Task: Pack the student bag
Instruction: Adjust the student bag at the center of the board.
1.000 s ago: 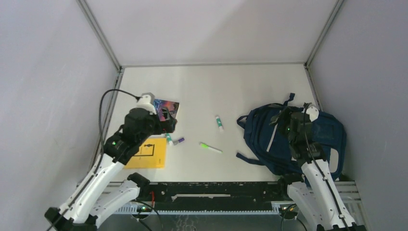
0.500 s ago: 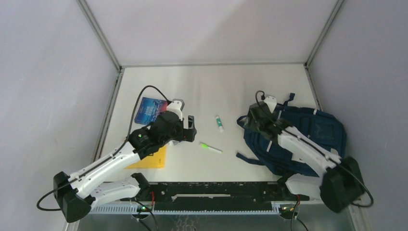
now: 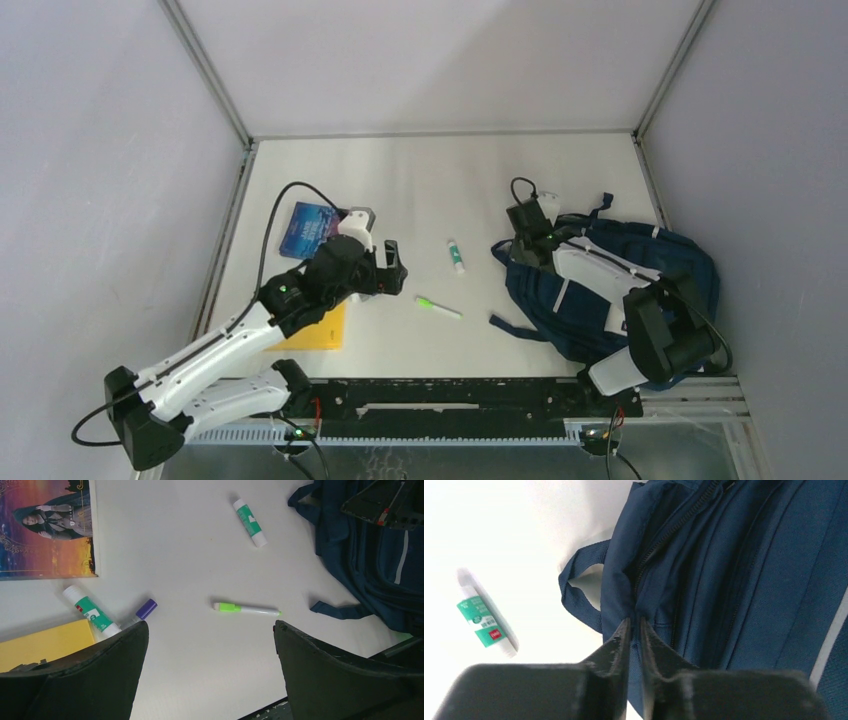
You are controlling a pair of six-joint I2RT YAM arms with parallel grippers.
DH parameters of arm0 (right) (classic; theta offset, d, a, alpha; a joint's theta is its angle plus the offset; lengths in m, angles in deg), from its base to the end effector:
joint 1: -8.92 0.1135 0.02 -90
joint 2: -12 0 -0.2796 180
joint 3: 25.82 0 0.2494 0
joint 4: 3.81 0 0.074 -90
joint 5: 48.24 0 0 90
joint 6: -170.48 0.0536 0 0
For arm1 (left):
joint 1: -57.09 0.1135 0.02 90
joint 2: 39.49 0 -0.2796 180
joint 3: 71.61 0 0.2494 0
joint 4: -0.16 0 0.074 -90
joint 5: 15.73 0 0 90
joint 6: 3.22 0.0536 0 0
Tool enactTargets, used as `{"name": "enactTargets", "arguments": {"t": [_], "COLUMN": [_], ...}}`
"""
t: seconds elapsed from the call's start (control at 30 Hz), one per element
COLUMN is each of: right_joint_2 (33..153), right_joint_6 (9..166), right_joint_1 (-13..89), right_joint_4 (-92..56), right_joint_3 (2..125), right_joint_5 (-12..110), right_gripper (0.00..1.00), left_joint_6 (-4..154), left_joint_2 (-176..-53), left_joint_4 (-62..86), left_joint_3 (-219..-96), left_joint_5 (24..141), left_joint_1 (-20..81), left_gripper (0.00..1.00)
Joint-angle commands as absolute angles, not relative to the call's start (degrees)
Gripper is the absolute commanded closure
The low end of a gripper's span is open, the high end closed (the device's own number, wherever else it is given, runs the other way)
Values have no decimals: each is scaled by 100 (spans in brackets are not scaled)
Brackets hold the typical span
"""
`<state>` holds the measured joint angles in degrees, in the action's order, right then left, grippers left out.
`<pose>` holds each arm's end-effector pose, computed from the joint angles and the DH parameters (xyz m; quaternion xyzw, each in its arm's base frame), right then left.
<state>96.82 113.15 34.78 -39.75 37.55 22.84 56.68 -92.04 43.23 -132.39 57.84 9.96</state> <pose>0.2722 0.1126 0.1957 0.1023 0.9423 -0.0022 0.3187 0.1470 -0.1361 0.2995 0.0645 0.8774 -0.1870 0.4371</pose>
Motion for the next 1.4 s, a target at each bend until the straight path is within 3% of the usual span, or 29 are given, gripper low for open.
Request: {"name": "enactTargets", "arguments": {"t": [0.0, 0.1, 0.23, 0.33, 0.57, 0.67, 0.73, 0.93, 1.13, 1.37], "right_joint_2": [9335, 8938, 8092, 8141, 8972, 9372, 9555, 9668, 9461, 9275], "right_joint_6": [11211, 11309, 11329, 11249, 11257, 11257, 11309, 11029, 11143, 11113], "right_joint_1": [3749, 3751, 3641, 3258, 3238, 3345, 3502, 4620, 4750, 5321], "right_joint_4": [-4145, -4357, -3961, -3656, -3132, -3014, -3187, -3483, -4119, -4235], "right_joint_3": [3947, 3812, 3216, 2979, 3002, 3152, 3401, 4148, 4268, 4268], "right_joint_5": [1813, 1430, 1399, 1794, 2347, 2561, 2707, 2457, 2003, 2021], "right_gripper": [68, 58, 34, 31, 45, 73, 99, 100, 57, 52], "left_joint_6": [5555, 5554, 5756, 5828, 5816, 5729, 5653, 5595, 5575, 5687], "left_joint_2": [-9274, -9327, -9374, -9410, -9537, -9526, -9505, -9637, -9659, -9607], "left_joint_4": [4093, 4047, 4021, 3975, 3997, 3995, 3993, 3982, 3905, 3896], "left_joint_3": [-13188, -13216, -13280, -13286, -13369, -13366, -13346, -13372, -13342, -13252], "left_joint_5": [5778, 5832, 6094, 6148, 6152, 6140, 6131, 6248, 6223, 5793], "left_joint_1": [976, 978, 973, 979, 974, 980, 976, 974, 981, 973], "left_gripper": [0, 0, 0, 0, 0, 0, 0, 0, 0, 0]}}
